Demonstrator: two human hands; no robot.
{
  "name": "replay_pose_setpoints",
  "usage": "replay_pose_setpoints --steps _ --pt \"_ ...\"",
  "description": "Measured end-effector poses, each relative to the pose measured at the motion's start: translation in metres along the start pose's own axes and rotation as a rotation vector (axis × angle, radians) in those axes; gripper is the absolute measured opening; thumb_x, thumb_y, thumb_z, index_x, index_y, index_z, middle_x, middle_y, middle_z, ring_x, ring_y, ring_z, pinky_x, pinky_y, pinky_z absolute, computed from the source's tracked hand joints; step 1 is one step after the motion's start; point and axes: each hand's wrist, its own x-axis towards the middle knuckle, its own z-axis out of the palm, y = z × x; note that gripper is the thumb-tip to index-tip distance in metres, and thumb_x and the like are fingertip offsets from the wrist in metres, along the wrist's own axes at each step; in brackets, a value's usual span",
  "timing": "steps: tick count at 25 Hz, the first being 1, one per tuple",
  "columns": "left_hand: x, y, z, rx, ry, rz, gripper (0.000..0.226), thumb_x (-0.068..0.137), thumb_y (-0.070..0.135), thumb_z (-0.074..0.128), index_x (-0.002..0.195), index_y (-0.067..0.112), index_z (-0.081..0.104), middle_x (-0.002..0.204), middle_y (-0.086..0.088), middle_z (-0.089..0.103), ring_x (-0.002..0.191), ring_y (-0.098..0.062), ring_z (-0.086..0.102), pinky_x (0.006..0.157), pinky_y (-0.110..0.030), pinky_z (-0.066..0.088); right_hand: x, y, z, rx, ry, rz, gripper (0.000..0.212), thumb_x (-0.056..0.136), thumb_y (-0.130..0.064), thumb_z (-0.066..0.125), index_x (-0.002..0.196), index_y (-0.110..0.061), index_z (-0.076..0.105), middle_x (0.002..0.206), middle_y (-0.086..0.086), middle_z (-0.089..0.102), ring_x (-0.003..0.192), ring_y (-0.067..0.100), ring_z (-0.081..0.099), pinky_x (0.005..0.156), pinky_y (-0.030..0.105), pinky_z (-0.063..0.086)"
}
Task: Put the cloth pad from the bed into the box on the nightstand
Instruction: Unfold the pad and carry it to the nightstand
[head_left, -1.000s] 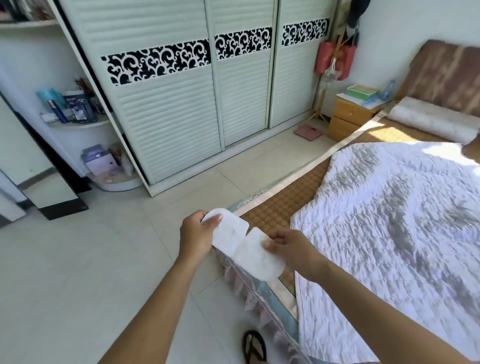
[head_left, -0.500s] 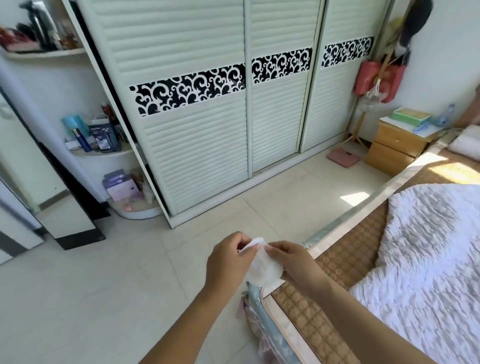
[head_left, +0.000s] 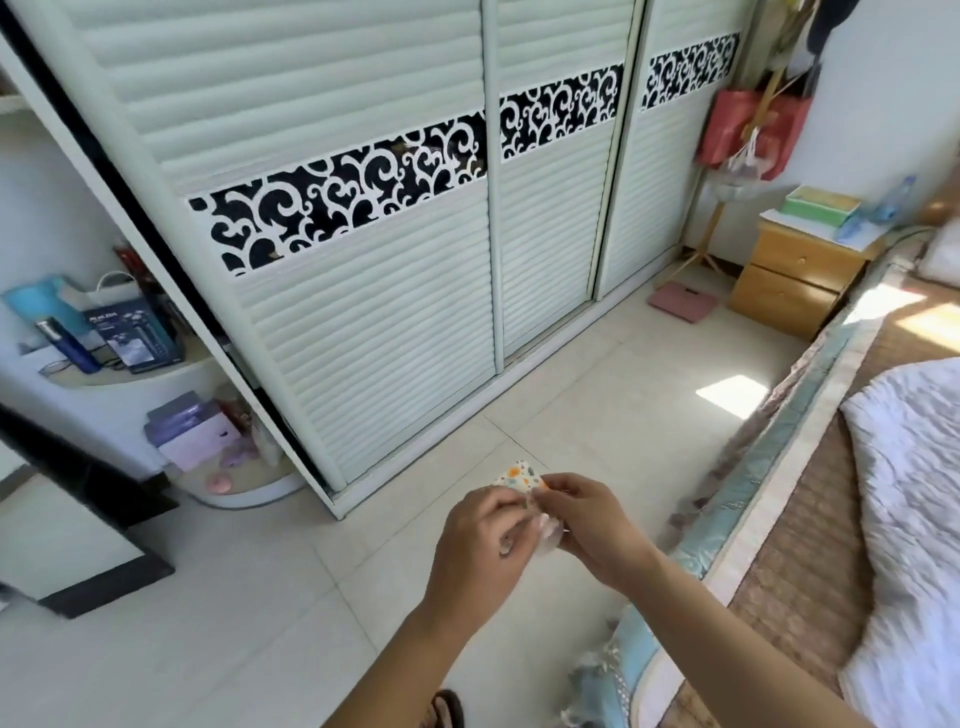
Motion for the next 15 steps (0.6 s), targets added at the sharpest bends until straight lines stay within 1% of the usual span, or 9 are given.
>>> replay_pose_setpoints --steps 2,4,5,6,7,9,10,12,15 --pt "0.043 -0.038 -0.018 -0.104 -0.037 -0.069 0.015 0.087 0.026 0.062 0.098 0.018 0.068 0.104 0.006 0.065 0.100 -0.009 0.056 0.084 -0.024 0.051 0.034 -0.010 0.016 0.065 0.077 0.001 0.010 0.087 -0.006 0.060 0.094 -0.004 0.066 0.087 0.013 0.073 0.072 0.021 0.072 0.059 0.028 0.057" --pt "0.089 -0.066 -0.031 -0.223 -0.101 -0.194 0.025 0.089 0.028 0.059 0.114 0.022 0.060 0.113 0.009 0.060 0.106 -0.007 0.054 0.078 -0.009 0.044 0.061 -0.021 0.026 0.094 0.134 -0.006 0.011 0.087 -0.007 0.061 0.096 -0.005 0.066 0.092 0.013 0.074 0.078 0.021 0.074 0.062 0.029 0.058" --pt "0.114 -0.077 -0.033 -0.292 -0.198 -0.280 0.034 0.089 0.031 0.058 0.121 0.023 0.055 0.116 0.009 0.058 0.108 -0.007 0.054 0.074 -0.006 0.041 0.074 -0.027 0.028 0.107 0.166 -0.013 0.012 0.087 -0.009 0.062 0.097 -0.006 0.066 0.093 0.013 0.074 0.080 0.021 0.074 0.062 0.029 0.058" --pt "0.139 -0.085 -0.033 -0.363 -0.312 -0.356 0.041 0.088 0.035 0.059 0.126 0.022 0.051 0.117 0.007 0.057 0.107 -0.009 0.056 0.072 -0.006 0.042 0.085 -0.036 0.030 0.119 0.195 -0.024 0.012 0.086 -0.009 0.063 0.098 -0.007 0.067 0.092 0.011 0.074 0.080 0.021 0.074 0.062 0.029 0.058" --pt "0.162 -0.090 -0.030 -0.424 -0.429 -0.405 0.044 0.087 0.036 0.061 0.127 0.021 0.051 0.115 0.006 0.059 0.104 -0.011 0.059 0.071 -0.011 0.047 0.095 -0.043 0.030 0.129 0.222 -0.033 0.013 0.086 -0.009 0.064 0.098 -0.008 0.067 0.091 0.011 0.075 0.080 0.021 0.074 0.062 0.029 0.059" --pt "0.201 -0.092 -0.019 -0.509 -0.613 -0.417 0.031 0.083 0.032 0.067 0.111 0.019 0.060 0.104 0.002 0.066 0.091 -0.011 0.066 0.064 -0.021 0.058 0.114 -0.058 0.024 0.153 0.298 -0.039 0.015 0.085 -0.009 0.064 0.100 -0.007 0.066 0.092 0.011 0.074 0.079 0.022 0.074 0.063 0.030 0.059" --pt "0.219 -0.091 -0.010 -0.534 -0.649 -0.412 0.021 0.082 0.028 0.069 0.100 0.020 0.064 0.098 -0.001 0.069 0.084 -0.010 0.068 0.058 -0.021 0.058 0.124 -0.064 0.017 0.173 0.337 -0.038 0.017 0.085 -0.010 0.065 0.101 -0.006 0.065 0.093 0.013 0.074 0.078 0.022 0.074 0.062 0.030 0.059" --pt "0.250 -0.090 0.007 -0.594 -0.625 -0.430 0.013 0.081 0.023 0.071 0.091 0.018 0.064 0.092 -0.004 0.072 0.077 -0.010 0.069 0.051 -0.018 0.056 0.142 -0.073 0.003 0.245 0.352 -0.029 0.020 0.084 -0.011 0.067 0.102 -0.003 0.063 0.093 0.014 0.074 0.079 0.023 0.074 0.062 0.030 0.059" --pt "0.311 -0.091 0.046 -0.661 -0.570 -0.477 0.011 0.083 0.019 0.069 0.092 0.015 0.063 0.090 -0.005 0.071 0.075 -0.013 0.069 0.051 -0.019 0.057 0.186 -0.090 -0.031 0.319 0.352 -0.013 0.016 0.085 -0.009 0.066 0.097 0.001 0.064 0.088 0.015 0.075 0.079 0.026 0.073 0.065 0.030 0.061"
